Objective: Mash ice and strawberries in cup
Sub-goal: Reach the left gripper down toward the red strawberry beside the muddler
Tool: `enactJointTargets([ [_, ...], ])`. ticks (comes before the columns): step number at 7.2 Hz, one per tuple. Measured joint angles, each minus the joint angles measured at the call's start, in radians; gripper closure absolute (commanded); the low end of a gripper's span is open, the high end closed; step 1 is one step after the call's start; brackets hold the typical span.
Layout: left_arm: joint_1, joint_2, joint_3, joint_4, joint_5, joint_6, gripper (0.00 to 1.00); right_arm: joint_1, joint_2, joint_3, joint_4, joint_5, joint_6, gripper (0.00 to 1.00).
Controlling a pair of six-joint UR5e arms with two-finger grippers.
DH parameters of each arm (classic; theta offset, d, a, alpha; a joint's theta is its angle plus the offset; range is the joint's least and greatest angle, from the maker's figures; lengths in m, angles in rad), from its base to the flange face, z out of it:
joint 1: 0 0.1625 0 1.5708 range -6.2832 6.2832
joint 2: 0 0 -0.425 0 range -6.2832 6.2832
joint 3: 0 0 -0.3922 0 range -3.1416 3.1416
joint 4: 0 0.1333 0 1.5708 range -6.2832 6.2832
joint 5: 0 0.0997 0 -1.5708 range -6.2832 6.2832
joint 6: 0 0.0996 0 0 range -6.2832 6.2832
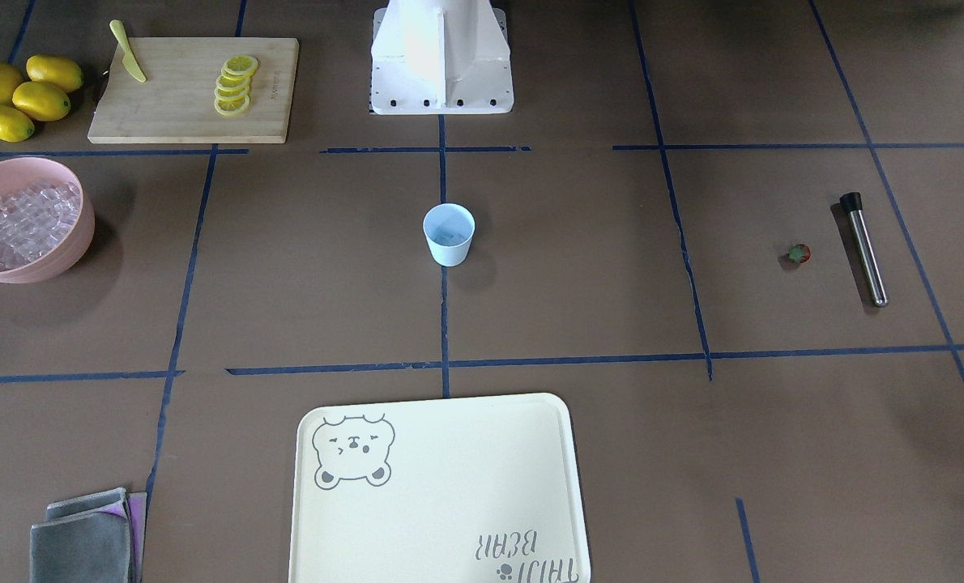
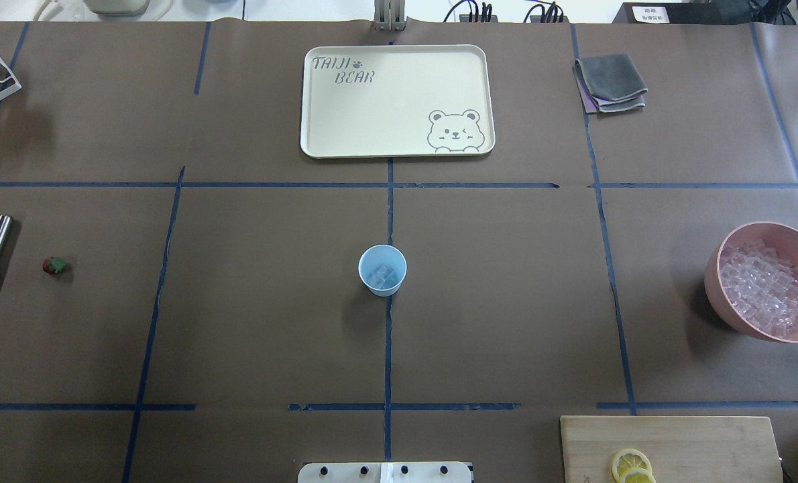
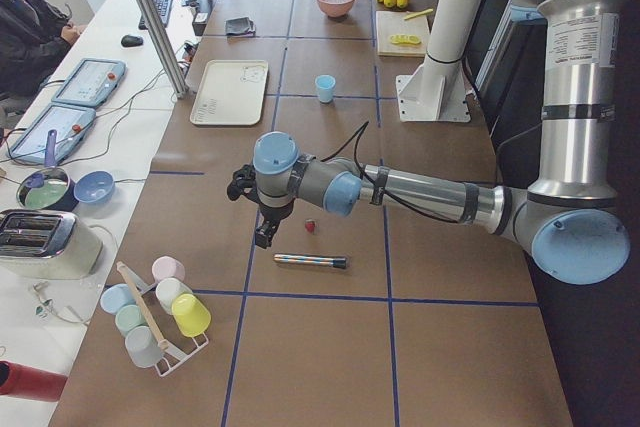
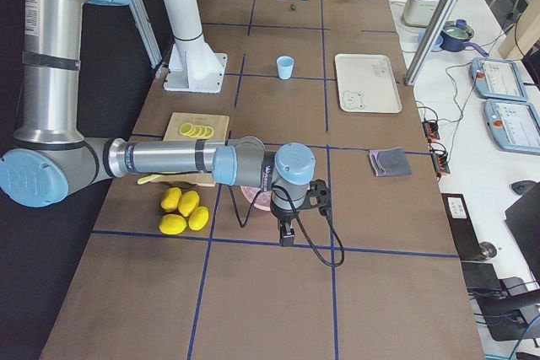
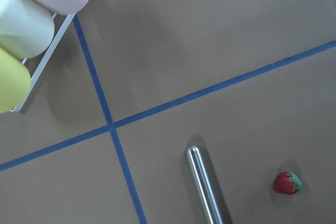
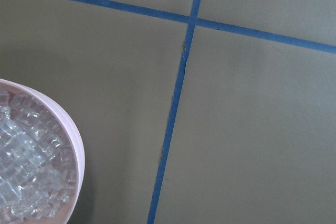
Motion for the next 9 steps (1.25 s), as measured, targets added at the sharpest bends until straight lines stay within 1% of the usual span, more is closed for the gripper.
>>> enactJointTargets([
  [1,0.059,0.003,0.000,-0.024,0.003,-0.110,0.00,0.000,-0.004,0.000,0.001,0.000,0.001,0.01],
  [2,0.118,0.010,0.006,-0.076,0.012,-0.232,0.00,0.001,-0.005,0.000,0.001,0.000,0.001,0.01],
  [3,0.175,0.019,0.015,-0.139,0.036,-0.335,0.00,0.001,-0.005,0.000,0.002,0.000,0.002,0.01],
  [4,0.236,0.033,0.024,-0.200,0.088,-0.417,0.00,0.001,-0.006,-0.001,0.002,0.000,0.002,0.01],
  [5,0.296,0.044,0.045,-0.266,0.143,-0.486,0.00,0.001,-0.006,-0.001,0.002,0.000,0.002,0.01],
  [6,0.344,0.046,0.085,-0.338,0.170,-0.540,0.00,0.001,-0.006,-0.001,0.002,0.000,0.002,0.01],
  [8,0.401,0.038,0.171,-0.459,0.185,-0.615,0.00,0.001,-0.006,-0.002,0.002,0.000,0.002,0.01],
  [9,0.425,0.030,0.187,-0.484,0.187,-0.646,0.00,0.001,-0.006,-0.002,0.002,0.000,0.002,0.01],
])
